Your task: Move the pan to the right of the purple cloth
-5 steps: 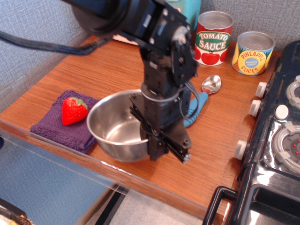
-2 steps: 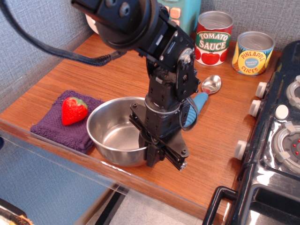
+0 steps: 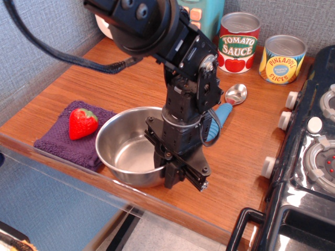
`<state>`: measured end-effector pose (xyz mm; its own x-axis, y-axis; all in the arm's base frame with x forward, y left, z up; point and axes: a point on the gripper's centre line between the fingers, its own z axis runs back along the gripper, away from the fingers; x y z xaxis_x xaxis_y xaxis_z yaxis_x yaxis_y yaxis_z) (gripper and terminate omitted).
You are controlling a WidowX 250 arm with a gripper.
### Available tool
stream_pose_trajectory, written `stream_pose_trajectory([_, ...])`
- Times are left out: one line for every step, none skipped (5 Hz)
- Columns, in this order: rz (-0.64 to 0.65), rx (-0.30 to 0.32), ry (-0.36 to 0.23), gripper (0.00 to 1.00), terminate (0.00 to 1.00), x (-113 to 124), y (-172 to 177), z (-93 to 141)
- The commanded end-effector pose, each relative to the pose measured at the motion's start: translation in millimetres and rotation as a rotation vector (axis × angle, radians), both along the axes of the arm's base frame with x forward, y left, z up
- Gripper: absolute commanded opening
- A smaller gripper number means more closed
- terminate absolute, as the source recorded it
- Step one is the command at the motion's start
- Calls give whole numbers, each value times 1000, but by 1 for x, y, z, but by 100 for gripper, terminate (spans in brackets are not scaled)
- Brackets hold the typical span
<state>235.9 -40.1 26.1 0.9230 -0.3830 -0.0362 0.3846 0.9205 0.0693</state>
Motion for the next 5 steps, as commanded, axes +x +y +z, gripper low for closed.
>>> stream_pose_trajectory([-2,-89,-94,100,0,13,-7,36])
stream_pose_trajectory([58,-235,-190,100,0,31,-3,84])
stream_pose_trajectory([172,-292,-281,100,0,50,22,127])
stream_pose_trajectory([347,-212,-308,100,0,75,66,146])
stream_pose_trajectory([365,-127,-300,100,0,100,87,138])
